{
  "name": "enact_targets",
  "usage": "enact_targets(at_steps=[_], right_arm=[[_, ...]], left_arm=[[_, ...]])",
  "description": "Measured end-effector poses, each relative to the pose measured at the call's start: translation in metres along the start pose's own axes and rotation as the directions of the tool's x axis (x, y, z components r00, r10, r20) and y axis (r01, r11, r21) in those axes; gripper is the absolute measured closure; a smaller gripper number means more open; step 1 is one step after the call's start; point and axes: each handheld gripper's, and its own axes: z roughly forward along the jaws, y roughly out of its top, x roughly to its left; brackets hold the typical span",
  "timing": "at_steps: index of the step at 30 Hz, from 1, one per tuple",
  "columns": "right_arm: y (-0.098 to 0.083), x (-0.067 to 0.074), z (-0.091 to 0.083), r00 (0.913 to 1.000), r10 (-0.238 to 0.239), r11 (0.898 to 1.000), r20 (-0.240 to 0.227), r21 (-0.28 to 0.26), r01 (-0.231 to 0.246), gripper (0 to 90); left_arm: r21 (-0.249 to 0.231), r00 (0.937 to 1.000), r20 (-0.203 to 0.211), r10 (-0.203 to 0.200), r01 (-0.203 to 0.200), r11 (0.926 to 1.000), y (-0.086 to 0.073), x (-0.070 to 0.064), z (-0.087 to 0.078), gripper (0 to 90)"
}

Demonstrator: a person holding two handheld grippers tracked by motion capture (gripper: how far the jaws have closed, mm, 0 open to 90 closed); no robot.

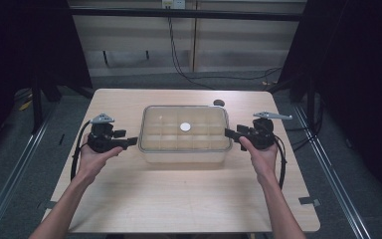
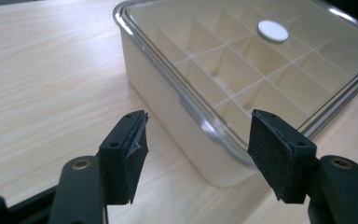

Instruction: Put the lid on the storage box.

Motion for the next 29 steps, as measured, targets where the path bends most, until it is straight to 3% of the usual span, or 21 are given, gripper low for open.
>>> enact_targets(at_steps=[6, 10, 14, 16, 17, 19, 20, 23, 24, 27, 29], right_arm=[[-0.017, 0.009, -0.018, 0.9996, -0.029, 1.0, 0.005, -0.007, 0.029, 37.4], [-0.03, 0.012, -0.026, 0.9998, -0.018, 1.0, -0.006, -0.022, 0.017, 37.0], [-0.045, 0.018, -0.035, 0.9996, -0.026, 1.0, -0.006, -0.001, 0.026, 34.9], [-0.052, 0.021, -0.041, 0.9996, -0.009, 1.0, -0.027, -0.015, 0.009, 34.1], [-0.056, 0.022, -0.044, 0.9997, -0.014, 1.0, -0.022, -0.019, 0.014, 33.7], [-0.062, 0.024, -0.048, 0.9997, -0.019, 1.0, -0.012, -0.015, 0.019, 33.1], [-0.065, 0.024, -0.049, 0.9997, -0.019, 1.0, -0.012, -0.014, 0.019, 33.1], [-0.078, 0.025, -0.053, 1.0, -0.007, 1.0, 0.001, -0.001, 0.007, 32.6], [-0.082, 0.025, -0.054, 1.0, -0.001, 1.0, 0.008, 0.007, 0.001, 32.6], [-0.095, 0.023, -0.056, 0.9999, 0.013, 1.0, 0.005, 0.021, -0.013, 31.5], [-0.101, 0.02, -0.059, 0.9996, 0.028, 1.0, -0.003, 0.011, -0.028, 31.1]], left_arm=[[-0.001, 0.9999, 0.006, 0.012, -0.012, 0.9999, -0.019, -0.006, -0.013, 36.2], [-0.027, 0.9997, 0.01, -0.024, 0.024, 0.9993, -0.035, -0.008, -0.022, 33.9], [-0.014, 0.9999, 0.014, -0.006, 0.006, 0.9999, -0.045, -0.014, -0.033, 31.5], [-0.013, 0.9997, -0.01, 0.022, -0.022, 0.9997, -0.05, -0.016, -0.04, 31.1], [-0.01, 0.9995, -0.018, 0.024, -0.025, 0.9996, -0.051, -0.017, -0.042, 31.0], [-0.011, 0.9999, 0.006, 0.015, -0.015, 0.9998, -0.058, -0.019, -0.049, 29.8], [-0.014, 0.9999, -0.007, 0.011, -0.011, 0.9998, -0.063, -0.023, -0.051, 29.4], [0.004, 0.9993, -0.028, 0.025, -0.025, 0.9997, -0.076, -0.03, -0.055, 28.8], [0.011, 0.9998, -0.012, 0.014, -0.014, 0.9998, -0.082, -0.031, -0.056, 28.7], [0.038, 0.9992, -0.017, 0.035, -0.034, 0.9987, -0.091, -0.033, -0.057, 28.7], [0.044, 0.9996, -0.011, 0.026, -0.026, 0.9987, -0.097, -0.034, -0.057, 28.6]])
